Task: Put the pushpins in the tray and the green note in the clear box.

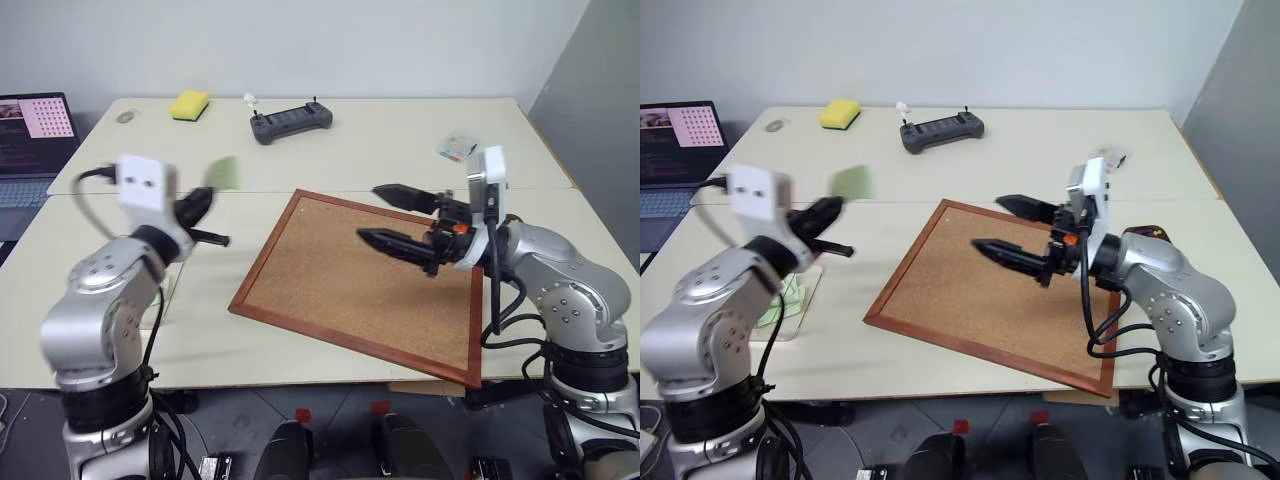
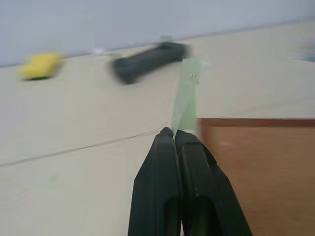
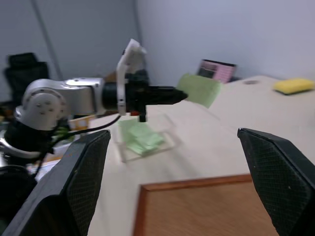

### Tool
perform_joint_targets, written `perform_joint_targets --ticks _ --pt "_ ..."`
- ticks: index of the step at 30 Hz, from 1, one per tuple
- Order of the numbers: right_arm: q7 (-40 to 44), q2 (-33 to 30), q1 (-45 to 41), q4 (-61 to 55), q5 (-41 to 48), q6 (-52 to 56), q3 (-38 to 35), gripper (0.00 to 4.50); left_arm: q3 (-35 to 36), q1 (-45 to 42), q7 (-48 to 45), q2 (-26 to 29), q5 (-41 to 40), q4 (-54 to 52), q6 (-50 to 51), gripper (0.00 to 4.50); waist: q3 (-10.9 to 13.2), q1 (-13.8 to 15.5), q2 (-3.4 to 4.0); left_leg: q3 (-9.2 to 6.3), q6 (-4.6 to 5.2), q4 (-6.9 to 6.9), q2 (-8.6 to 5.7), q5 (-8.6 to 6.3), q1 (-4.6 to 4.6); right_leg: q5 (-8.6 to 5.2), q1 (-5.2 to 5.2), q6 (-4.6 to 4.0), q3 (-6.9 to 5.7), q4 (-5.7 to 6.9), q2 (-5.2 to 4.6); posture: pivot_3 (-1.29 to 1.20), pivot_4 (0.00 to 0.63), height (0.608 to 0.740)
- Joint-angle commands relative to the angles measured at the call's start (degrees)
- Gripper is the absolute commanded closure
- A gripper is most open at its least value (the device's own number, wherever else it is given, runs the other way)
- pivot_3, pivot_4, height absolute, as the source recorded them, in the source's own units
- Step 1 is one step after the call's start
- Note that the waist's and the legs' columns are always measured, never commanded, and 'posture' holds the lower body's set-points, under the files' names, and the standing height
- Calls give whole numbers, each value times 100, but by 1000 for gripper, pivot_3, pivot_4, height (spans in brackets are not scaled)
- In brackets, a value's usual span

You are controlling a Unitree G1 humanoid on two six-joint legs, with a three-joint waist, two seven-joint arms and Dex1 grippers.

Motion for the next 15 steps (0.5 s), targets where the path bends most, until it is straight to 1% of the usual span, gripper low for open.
perform_joint_targets --ticks 1,4,6,9,12,14,15 --pt "254 -11 -92 -76 165 -33 95 100 789 686 687 -146 517 -751 0 4500 0 30 -1 -1 0 0 -5 0 -1 0 0 0 -2 -1 -3 0 150 740" --pt "415 -11 -140 78 125 -117 178 100 1301 957 1029 -526 531 -823 69 4500 -2 48 -3 4 0 1 -7 0 0 0 1 0 -1 -3 -7 0 150 740" --pt "447 39 -186 214 84 -171 219 100 1456 1021 1135 -779 446 -762 85 4500 -4 54 -7 1 0 4 -6 0 0 0 3 0 -9 0 -6 0 150 740" --pt "501 95 -195 315 -17 -276 315 100 1500 1060 1161 -1088 293 -609 52 4500 -6 52 -9 8 -1 4 -5 1 4 0 5 -1 -9 4 -3 0 150 740" --pt "423 136 -142 214 -15 -279 345 100 1459 1073 1094 -1145 188 -501 31 4500 -6 39 -11 20 -1 4 -1 1 5 1 6 -1 -11 6 1 0 150 740" --pt "340 147 -78 109 -41 -280 342 0 1500 1083 1094 -1146 126 -401 51 4099 -6 35 -11 22 -1 2 1 1 5 1 5 -2 -11 6 3 0 150 740" --pt "302 144 -45 60 -54 -284 335 0 1519 1098 1108 -1138 118 -358 27 4007 -6 34 -11 23 -1 2 2 1 5 1 4 -2 -11 6 4 0 150 740"
